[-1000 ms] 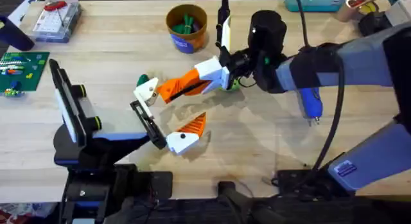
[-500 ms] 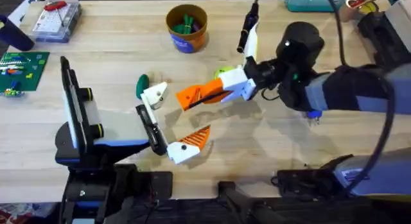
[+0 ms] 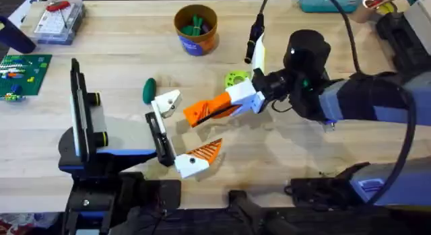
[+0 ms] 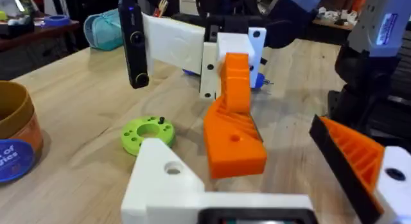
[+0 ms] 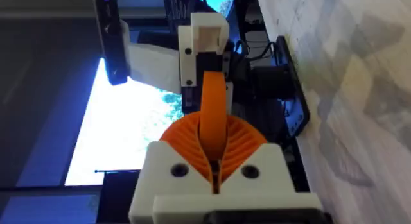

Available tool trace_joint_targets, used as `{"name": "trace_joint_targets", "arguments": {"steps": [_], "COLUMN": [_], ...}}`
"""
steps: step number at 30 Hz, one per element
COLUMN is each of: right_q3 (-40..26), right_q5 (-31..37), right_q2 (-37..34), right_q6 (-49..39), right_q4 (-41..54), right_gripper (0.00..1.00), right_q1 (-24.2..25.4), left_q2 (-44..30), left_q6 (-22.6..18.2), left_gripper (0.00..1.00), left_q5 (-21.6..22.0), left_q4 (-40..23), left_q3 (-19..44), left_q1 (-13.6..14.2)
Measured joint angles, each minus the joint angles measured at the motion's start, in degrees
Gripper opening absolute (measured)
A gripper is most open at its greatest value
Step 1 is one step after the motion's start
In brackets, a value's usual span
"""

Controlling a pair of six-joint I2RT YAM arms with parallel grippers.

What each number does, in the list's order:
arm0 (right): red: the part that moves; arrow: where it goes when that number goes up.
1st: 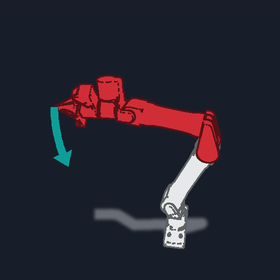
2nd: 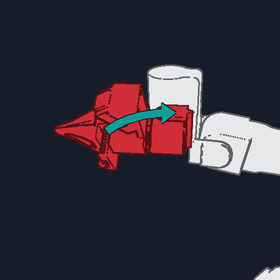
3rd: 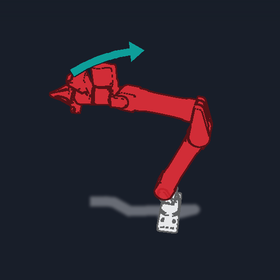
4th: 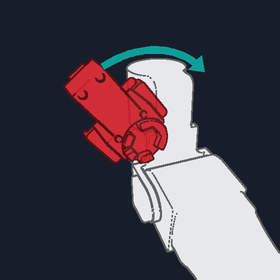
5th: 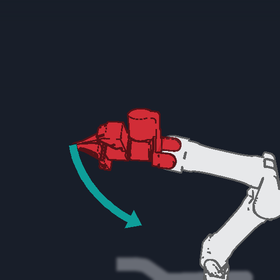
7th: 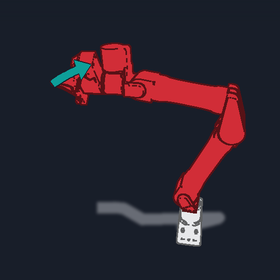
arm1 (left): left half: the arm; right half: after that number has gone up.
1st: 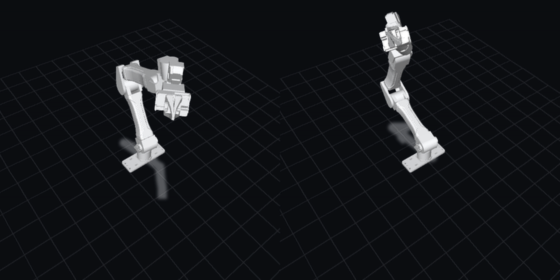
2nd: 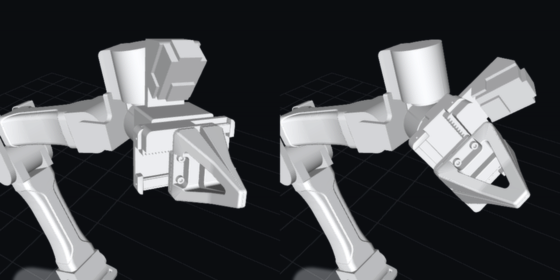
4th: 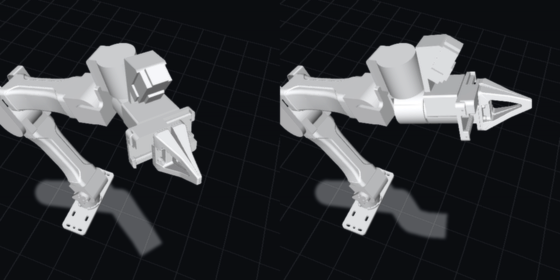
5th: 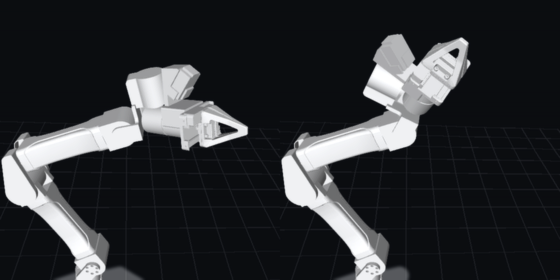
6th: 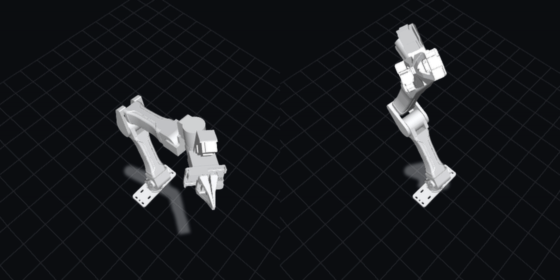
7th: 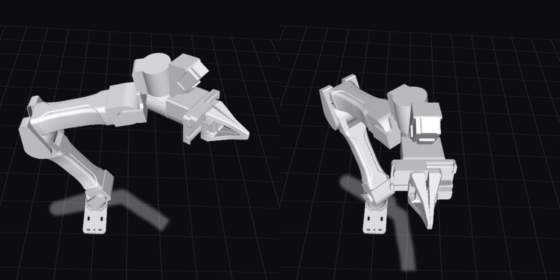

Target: Pick up the gripper from the table and insert it into the empty holder that is missing its gripper. Then pick up a screw, insert it into the mounting hole, and use the screwdriver to tighten it. Finally, clean up the table by picking up the vegetable and placing it into the bucket.

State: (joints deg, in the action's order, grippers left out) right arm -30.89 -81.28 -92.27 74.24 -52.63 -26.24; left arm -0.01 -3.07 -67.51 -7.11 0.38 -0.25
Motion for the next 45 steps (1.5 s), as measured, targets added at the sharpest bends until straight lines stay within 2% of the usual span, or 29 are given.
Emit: {"name": "trace_joint_targets", "arguments": {"steps": [21, 31, 38, 45], "right_q3": [0.04, 2.69, 2.91, 2.91], "right_q5": [5.07, 6.25, 6.70, 7.27], "right_q2": [0.00, 0.00, 0.07, 0.04], "right_q6": [-5.75, -6.11, -0.75, 7.72], "right_q4": [0.37, -2.24, -12.12, -12.32], "right_gripper": [0.020, 0.020, 0.020, 0.020], "right_q1": [-0.35, -0.39, -1.44, -2.00], "left_q2": [0.00, 0.00, 0.00, 0.00], "left_q6": [0.00, 0.00, 0.00, 0.00], "left_gripper": [0.990, 0.990, 0.990, 0.990], "left_q5": [0.00, 0.00, 0.00, 0.00], "left_q4": [0.02, 0.00, 0.00, 0.00], "left_q3": [0.00, 0.00, 0.00, 0.00], "left_q1": [0.00, 0.00, 0.00, 0.00]}}
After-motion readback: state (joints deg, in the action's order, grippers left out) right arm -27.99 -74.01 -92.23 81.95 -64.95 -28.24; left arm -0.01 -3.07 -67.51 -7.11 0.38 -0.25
